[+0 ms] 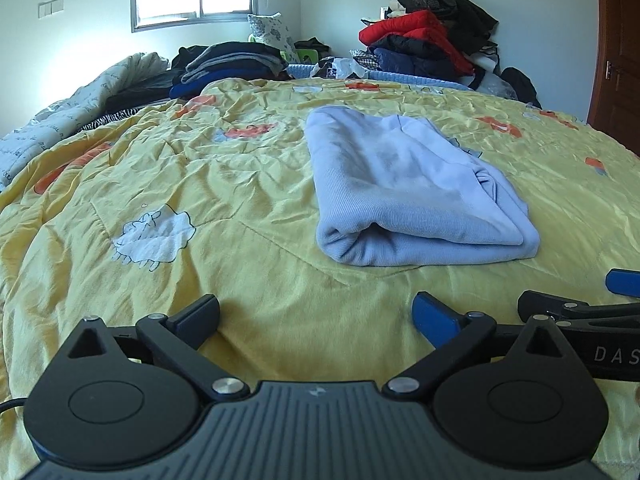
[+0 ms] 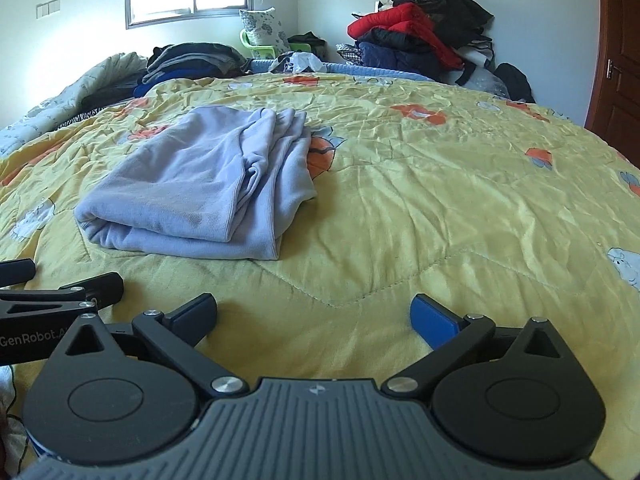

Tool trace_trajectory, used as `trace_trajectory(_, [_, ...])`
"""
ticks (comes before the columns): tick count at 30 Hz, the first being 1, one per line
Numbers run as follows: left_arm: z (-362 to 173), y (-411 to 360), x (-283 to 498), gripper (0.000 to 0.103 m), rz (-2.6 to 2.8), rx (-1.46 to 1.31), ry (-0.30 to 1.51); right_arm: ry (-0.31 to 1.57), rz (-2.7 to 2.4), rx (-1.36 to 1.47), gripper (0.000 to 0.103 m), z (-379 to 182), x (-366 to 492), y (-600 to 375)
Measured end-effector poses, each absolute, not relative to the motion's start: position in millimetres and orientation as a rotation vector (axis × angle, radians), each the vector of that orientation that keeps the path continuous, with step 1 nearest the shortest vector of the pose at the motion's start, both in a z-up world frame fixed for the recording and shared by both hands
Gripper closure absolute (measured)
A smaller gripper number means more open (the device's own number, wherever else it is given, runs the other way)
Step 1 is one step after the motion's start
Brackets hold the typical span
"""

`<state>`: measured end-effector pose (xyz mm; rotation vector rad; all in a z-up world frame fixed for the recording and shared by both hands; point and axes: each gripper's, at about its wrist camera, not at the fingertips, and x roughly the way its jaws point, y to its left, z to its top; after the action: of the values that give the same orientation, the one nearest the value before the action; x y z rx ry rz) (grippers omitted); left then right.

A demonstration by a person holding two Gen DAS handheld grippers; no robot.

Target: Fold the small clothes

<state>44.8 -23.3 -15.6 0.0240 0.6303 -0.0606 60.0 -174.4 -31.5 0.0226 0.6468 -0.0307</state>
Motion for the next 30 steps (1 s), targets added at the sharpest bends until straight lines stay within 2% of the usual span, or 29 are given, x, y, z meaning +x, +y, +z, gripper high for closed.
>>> trace_trajectory(30, [-16.3,-24.1,41.1,0.0,-0.054,0.022,0.629,0.643,-0.009,0.024,0.001,-32.5,59.1,-173.5])
